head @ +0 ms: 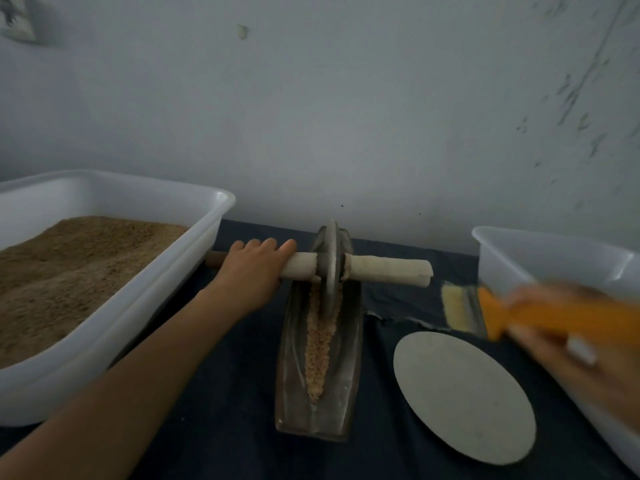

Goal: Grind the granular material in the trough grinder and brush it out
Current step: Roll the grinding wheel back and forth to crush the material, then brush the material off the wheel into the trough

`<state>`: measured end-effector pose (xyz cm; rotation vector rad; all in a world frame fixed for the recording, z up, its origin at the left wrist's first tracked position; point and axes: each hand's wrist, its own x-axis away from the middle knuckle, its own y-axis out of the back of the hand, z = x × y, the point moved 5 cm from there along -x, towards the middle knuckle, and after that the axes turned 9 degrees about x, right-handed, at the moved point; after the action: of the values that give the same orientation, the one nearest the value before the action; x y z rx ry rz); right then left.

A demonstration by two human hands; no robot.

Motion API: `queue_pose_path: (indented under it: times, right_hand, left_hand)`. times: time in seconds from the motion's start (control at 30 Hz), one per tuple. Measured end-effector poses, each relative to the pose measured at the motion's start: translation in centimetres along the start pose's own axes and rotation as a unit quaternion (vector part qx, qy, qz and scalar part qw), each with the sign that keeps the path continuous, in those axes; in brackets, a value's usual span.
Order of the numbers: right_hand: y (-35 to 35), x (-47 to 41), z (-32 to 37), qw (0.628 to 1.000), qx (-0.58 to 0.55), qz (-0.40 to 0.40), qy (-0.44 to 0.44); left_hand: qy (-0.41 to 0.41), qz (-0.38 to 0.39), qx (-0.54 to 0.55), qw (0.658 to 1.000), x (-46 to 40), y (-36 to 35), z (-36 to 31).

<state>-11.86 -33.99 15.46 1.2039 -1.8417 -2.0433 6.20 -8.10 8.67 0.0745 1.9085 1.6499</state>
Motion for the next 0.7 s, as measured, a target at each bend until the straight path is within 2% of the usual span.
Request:
queue_pose_path:
  times: [0.07, 0.1, 0.13, 0.2, 0.27, 0.33, 0.4, 0.53, 0.7]
  right_hand:
    - [2.3, -3.0, 0.1, 0.986, -0.139, -0.072, -0.052]
    - [2.4, -4.7, 0.3, 0.968, -0.229, -0.075, -0.073]
    - [1.8, -6.2, 0.8, 0.940, -0.321, -0.057, -0.100]
    - [-0.8, -8.8, 1.9, 0.866, -0.466, 0.036, -0.178]
    - [-4.0, -10.5, 2.9, 0.828, -0.494, 0.135, -0.228]
    - [-6.8, -11.3, 3.3, 0.810, -0.490, 0.216, -0.239]
    - [-8.4, -11.6, 2.9, 0.797, -0.488, 0.264, -0.240]
    - [-9.4, -11.9, 2.3, 0.826, -0.429, 0.287, -0.227]
    - [-8.3, -12.2, 3.7, 0.939, -0.252, 0.190, -0.139]
  left_hand:
    - [0.000, -0.001, 0.002, 1.000, 0.0, 0.0, 0.0]
    - [0.001, 0.000, 0.003, 1.000, 0.0, 0.1, 0.0]
    - [0.002, 0.003, 0.003, 1.000, 0.0, 0.1, 0.0]
    - [0.004, 0.010, 0.004, 1.000, 0.0, 0.1, 0.0]
    - [0.003, 0.013, 0.006, 1.000, 0.0, 0.1, 0.0]
    - [0.001, 0.014, 0.011, 1.000, 0.1, 0.1, 0.0]
    - [0.000, 0.013, 0.016, 1.000, 0.1, 0.2, 0.0]
    - [0.000, 0.013, 0.015, 1.000, 0.1, 0.2, 0.0]
    - [0.001, 0.017, 0.013, 1.000, 0.2, 0.4, -0.2]
